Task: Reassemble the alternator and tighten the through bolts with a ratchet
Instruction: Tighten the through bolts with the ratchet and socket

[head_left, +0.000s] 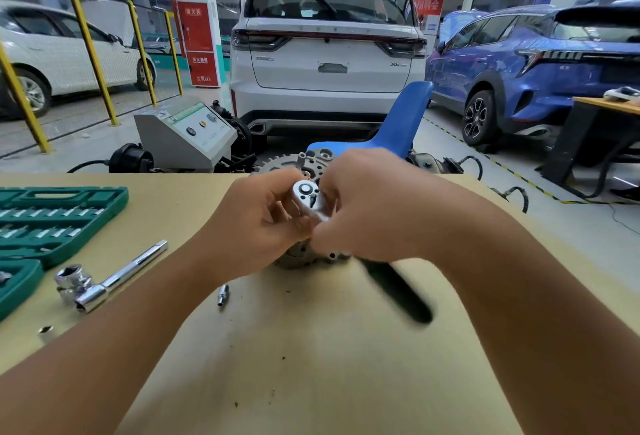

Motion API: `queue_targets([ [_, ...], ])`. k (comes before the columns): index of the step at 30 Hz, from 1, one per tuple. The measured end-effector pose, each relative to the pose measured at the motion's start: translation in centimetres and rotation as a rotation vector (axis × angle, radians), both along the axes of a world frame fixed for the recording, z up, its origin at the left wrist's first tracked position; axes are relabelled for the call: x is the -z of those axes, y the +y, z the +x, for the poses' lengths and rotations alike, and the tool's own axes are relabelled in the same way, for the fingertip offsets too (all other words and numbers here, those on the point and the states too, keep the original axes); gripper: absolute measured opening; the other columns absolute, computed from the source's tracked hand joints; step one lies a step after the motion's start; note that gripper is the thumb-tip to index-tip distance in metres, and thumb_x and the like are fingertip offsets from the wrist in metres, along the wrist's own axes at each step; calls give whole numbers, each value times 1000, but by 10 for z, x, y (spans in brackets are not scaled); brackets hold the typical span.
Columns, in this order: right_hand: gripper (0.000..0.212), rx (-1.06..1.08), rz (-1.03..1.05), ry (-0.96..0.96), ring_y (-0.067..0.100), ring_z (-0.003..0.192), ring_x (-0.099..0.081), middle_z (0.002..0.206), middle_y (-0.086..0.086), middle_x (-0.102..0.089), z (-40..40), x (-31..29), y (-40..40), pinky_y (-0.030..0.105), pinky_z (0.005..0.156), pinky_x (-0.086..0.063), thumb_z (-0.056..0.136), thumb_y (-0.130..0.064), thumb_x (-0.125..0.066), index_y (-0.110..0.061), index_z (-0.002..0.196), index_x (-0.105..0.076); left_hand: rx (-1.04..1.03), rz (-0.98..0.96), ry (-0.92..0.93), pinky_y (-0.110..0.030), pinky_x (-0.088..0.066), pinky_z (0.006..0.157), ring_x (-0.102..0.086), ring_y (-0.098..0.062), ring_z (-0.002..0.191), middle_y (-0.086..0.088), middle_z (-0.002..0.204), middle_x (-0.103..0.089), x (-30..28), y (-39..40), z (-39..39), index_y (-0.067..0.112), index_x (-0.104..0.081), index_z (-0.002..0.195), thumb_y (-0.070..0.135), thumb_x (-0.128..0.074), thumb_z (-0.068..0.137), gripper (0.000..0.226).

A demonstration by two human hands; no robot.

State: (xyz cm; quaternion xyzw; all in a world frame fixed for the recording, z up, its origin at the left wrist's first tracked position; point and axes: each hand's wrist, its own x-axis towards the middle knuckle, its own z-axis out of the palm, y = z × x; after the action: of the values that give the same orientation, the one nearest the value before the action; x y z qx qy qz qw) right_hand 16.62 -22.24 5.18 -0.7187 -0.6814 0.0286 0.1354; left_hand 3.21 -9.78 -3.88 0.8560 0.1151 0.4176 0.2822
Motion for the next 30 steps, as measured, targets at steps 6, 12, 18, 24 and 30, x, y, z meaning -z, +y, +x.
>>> queue_targets([
  [6,8,61,93,-115,22,59,-59,70,-1,-60,5,2,2,28,49,-45,82,-25,-69,-19,80,-63,12,-21,72,-43,-53,60,-61,-19,68,-1,81,-69,-1,4,-2,11,-76,102,24,-76,89,19],
  [12,8,65,51,-56,19,63,-61,71,-4,-65,2,-5,-1,30,56,-47,78,-32,-70,-24,79,-67,63,-94,90,-51,-58,68,-64,-37,76,-17,87,-69,-7,9,-9,6,-74,102,20,-77,89,20],
  [18,23,73,86,-109,19,50,-49,60,-1,-55,-4,3,-3,24,45,-35,77,-34,-70,-17,69,-56,35,-30,81,-56,-51,66,-58,-43,74,-20,84,-65,-4,6,-6,-2,-70,100,22,-73,89,27],
  [24,8,132,161,-165,25,70,-61,79,-1,-62,2,-1,0,31,55,-45,82,-23,-63,-23,88,-68,16,-38,118,-57,-51,67,-58,-42,73,-24,84,-64,-5,8,-4,-2,-67,102,27,-75,87,34],
  [30,26,-4,-206,167,12,49,-59,57,-2,-70,-1,-12,-9,17,41,-40,78,-39,-74,-14,73,-72,-30,-25,65,-56,-50,60,-56,-42,68,-16,76,-61,4,7,-1,2,-66,92,15,-74,85,17],
])
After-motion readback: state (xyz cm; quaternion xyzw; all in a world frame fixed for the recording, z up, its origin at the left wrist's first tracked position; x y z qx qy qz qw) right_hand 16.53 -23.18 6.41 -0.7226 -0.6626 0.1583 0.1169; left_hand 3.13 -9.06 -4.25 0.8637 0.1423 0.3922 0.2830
